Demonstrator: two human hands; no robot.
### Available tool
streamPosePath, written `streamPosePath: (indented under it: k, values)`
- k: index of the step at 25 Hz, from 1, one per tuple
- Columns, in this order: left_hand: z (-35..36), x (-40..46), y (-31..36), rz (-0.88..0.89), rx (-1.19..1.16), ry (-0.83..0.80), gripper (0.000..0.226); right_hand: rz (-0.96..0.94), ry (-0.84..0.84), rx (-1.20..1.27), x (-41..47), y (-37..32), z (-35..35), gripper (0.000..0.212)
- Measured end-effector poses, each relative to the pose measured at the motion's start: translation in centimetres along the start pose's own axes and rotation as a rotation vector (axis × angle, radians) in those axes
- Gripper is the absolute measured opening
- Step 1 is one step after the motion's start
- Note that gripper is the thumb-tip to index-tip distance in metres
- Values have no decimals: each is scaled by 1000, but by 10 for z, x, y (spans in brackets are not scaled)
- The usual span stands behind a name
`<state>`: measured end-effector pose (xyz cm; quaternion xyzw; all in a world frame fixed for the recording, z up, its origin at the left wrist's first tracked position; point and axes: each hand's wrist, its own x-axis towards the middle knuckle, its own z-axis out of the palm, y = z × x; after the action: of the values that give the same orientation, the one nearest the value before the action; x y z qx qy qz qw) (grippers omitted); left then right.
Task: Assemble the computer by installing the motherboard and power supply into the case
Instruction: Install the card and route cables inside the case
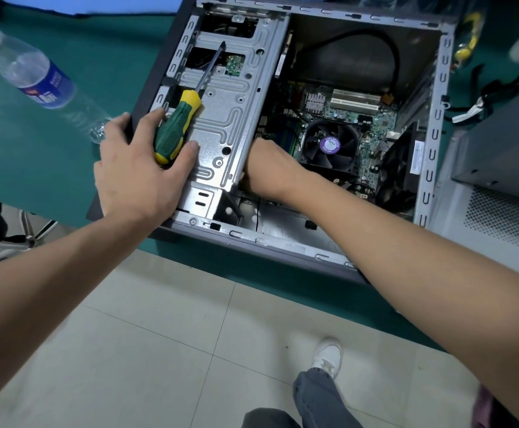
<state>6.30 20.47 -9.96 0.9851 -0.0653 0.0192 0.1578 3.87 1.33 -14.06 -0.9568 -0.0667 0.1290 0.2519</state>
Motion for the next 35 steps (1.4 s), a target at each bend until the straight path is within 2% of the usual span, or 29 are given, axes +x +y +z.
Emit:
streamPosePath:
  k: [3,5,7,10,12,14,17,21,23,25,27,30,32,34,35]
  values:
    - [1,0,0,1,1,2,68,-2,92,-126,0,-4,5,29]
    - [1,0,0,2,2,6,68,-57,16,-177,2,-5,10,34]
    - [2,0,1,3,1,6,68,-51,-51,-70,1,-2,8,30]
    - [3,1,-1,-3,4,9,68,6,43,-13,1,-5,5,20]
    - [3,0,-2,-2,8,7,69,11,115,-109,0,-6,8,29]
    - [3,0,-2,-2,11,8,69,2,75,-118,0,-4,12,34]
    - [3,0,0,-1,5,5,69,-11,-16,-20,1,-4,10,32]
    - [3,-1,0,-4,7,0,69,55,123,-116,2,-5,9,31]
    - [3,-1,0,0,10,-1,69,40,72,-161,2,-5,13,34]
    - [3,-1,0,1,14,0,69,23,-25,-105,1,-6,16,31]
    - [2,0,0,1,13,3,69,37,4,-48,2,-7,13,29]
    - [2,0,0,-3,17,2,70,74,115,-135,4,-5,11,32]
    - [2,0,0,-3,18,4,69,55,57,-151,3,-5,13,32]
    - [2,0,0,-1,15,4,69,20,-20,-97,1,-7,13,21]
    - [2,1,1,0,12,6,69,23,0,-60,2,-6,11,17]
